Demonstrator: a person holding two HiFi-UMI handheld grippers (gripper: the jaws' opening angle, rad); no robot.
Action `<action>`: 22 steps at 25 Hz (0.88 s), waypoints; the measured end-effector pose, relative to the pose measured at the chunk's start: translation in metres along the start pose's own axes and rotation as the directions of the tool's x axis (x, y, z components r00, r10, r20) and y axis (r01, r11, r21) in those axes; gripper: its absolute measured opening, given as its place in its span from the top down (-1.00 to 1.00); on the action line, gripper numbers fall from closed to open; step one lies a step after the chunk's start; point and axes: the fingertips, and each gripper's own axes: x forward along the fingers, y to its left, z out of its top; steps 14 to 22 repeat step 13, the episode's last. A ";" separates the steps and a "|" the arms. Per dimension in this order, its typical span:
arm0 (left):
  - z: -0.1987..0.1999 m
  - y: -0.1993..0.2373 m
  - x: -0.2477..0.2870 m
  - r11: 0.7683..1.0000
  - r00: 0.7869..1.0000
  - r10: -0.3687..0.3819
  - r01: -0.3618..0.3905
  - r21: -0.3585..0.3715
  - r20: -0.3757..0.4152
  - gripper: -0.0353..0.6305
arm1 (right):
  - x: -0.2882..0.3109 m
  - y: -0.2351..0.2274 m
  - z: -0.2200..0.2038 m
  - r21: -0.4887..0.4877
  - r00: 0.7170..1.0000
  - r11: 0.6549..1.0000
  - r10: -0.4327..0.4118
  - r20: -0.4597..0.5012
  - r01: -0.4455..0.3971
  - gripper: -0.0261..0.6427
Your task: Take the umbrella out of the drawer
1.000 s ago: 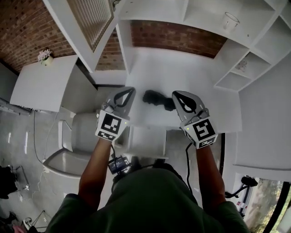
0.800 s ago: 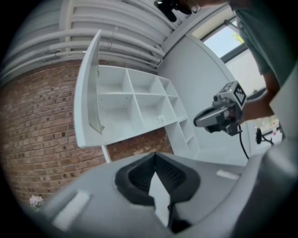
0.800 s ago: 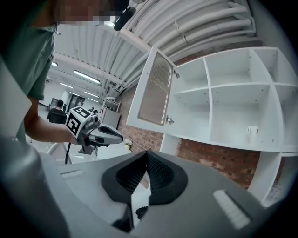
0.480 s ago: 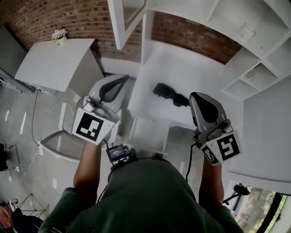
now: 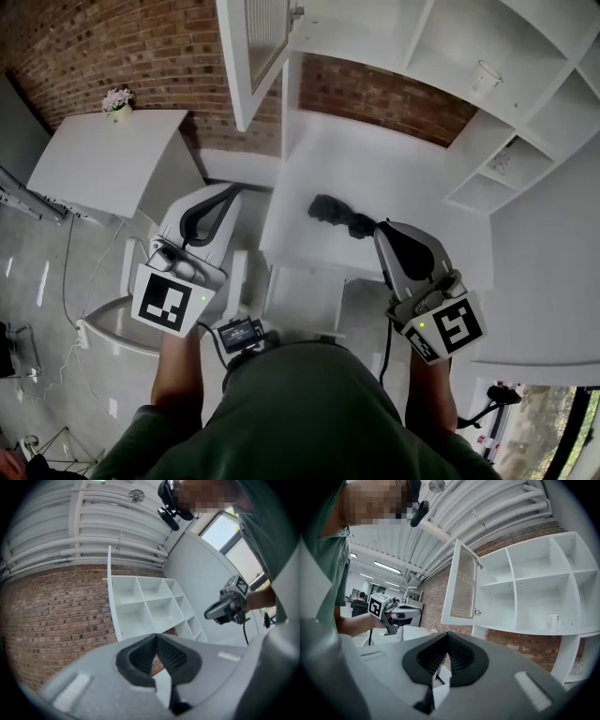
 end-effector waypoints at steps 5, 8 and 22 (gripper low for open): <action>-0.002 0.005 -0.002 1.000 1.000 0.003 -0.003 -0.009 0.005 0.88 | -0.005 0.004 0.002 -0.001 1.000 1.000 -0.015 0.001 0.015 0.90; -0.005 0.009 -0.003 1.000 1.000 0.006 -0.006 -0.016 0.005 0.88 | -0.007 0.005 0.000 0.002 1.000 1.000 -0.018 -0.006 0.018 0.90; -0.008 0.015 -0.002 1.000 1.000 0.018 -0.018 -0.022 0.003 0.88 | -0.008 0.006 0.001 -0.005 0.999 1.000 -0.028 -0.017 0.028 0.90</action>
